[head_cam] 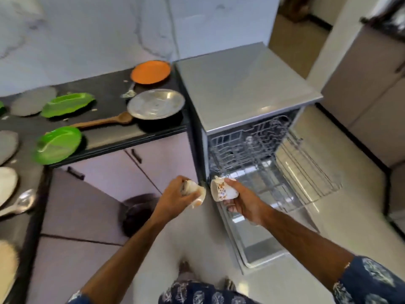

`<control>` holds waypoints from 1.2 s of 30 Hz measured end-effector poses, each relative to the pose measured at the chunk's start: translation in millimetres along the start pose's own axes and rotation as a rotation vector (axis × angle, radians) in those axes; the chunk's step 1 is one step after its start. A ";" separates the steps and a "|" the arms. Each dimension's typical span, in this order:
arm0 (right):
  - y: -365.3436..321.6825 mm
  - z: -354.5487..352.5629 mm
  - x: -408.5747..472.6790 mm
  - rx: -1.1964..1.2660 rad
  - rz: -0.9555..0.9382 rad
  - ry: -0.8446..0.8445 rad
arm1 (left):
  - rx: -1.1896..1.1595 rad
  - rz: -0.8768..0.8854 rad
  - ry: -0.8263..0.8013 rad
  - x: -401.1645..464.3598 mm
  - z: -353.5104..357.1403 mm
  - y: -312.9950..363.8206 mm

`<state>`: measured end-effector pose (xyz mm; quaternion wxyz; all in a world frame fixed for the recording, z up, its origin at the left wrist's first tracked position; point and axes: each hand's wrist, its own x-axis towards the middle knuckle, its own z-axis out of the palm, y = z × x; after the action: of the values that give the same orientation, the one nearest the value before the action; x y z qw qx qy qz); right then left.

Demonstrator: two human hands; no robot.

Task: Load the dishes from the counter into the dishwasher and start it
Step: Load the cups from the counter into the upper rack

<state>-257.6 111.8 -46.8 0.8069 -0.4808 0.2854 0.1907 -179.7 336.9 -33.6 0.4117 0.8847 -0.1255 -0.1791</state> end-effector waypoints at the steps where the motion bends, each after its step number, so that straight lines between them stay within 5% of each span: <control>1: -2.6 -16.7 0.7 0.012 -0.004 0.048 | 0.028 0.014 -0.019 13.9 14.3 8.4; 10: -20.7 -128.8 30.3 -0.068 -0.033 0.437 | 0.198 0.164 -0.360 113.5 120.4 44.8; 17: 5.9 -184.7 80.6 -0.555 0.061 0.566 | 0.466 0.392 -0.548 178.6 200.0 28.2; 24: 87.8 -194.1 143.5 -0.944 0.180 0.486 | 0.870 0.513 -0.645 221.3 260.2 -3.7; 31: 132.7 -209.2 162.6 -1.315 0.110 0.408 | 0.985 0.506 -0.705 235.6 312.9 -19.2; 36: 135.1 -218.7 162.2 -1.251 0.055 0.321 | 1.073 0.475 -0.761 232.2 335.3 -27.1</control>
<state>-272.9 -13.4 -323.4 0.3162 -0.8753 0.2495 0.2675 -108.6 39.0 -304.3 -0.1266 0.7901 -0.5221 -0.2952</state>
